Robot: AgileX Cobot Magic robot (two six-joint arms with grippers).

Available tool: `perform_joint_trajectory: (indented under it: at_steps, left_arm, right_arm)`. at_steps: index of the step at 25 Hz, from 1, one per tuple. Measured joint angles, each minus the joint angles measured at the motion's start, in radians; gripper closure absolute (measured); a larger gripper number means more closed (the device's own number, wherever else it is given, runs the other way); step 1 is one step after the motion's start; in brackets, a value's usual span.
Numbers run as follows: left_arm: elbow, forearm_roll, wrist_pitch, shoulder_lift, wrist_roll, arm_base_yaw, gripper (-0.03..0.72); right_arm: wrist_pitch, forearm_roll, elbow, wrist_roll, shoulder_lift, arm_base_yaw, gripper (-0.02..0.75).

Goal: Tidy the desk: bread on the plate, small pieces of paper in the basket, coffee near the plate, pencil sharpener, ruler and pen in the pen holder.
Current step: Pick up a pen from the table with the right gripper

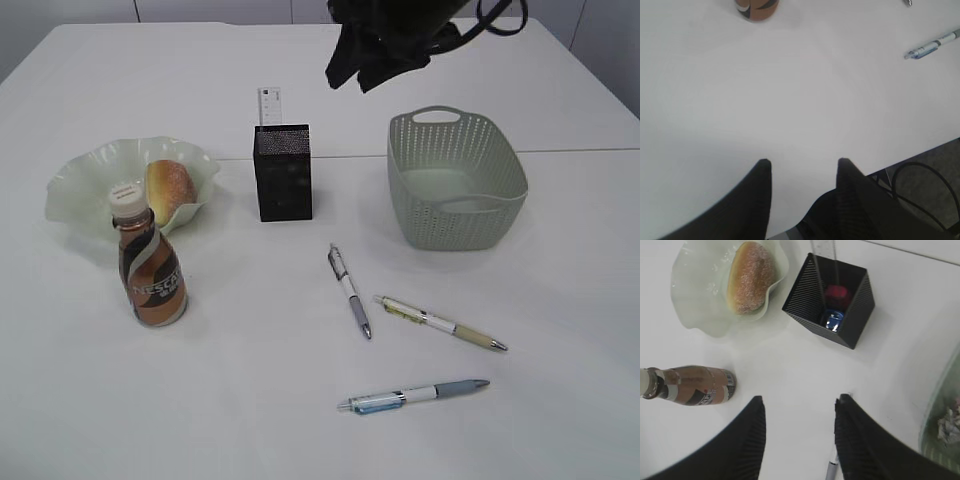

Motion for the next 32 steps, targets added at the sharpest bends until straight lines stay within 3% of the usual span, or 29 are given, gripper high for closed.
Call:
perform_joint_trajectory:
  at_steps: [8,19,22,32]
  left_arm:
    - [0.000,0.002,-0.009,-0.004,0.000,0.000,0.370]
    - [0.000,0.002,-0.009,-0.006,0.000,0.000,0.370]
    - [0.000,0.002,-0.009,-0.006,0.000,0.000,0.370]
    - [0.000,0.002,-0.011,-0.006,0.000,0.000,0.370]
  right_arm:
    - [0.007,-0.117,0.015,0.134,-0.114,0.004,0.402]
    - [0.009,-0.318,0.324,0.242,-0.189,0.143,0.402]
    - [0.009,-0.393,0.330,0.352,-0.150,0.184,0.402]
    - [0.005,-0.410,0.246,0.415,0.087,0.196,0.402]
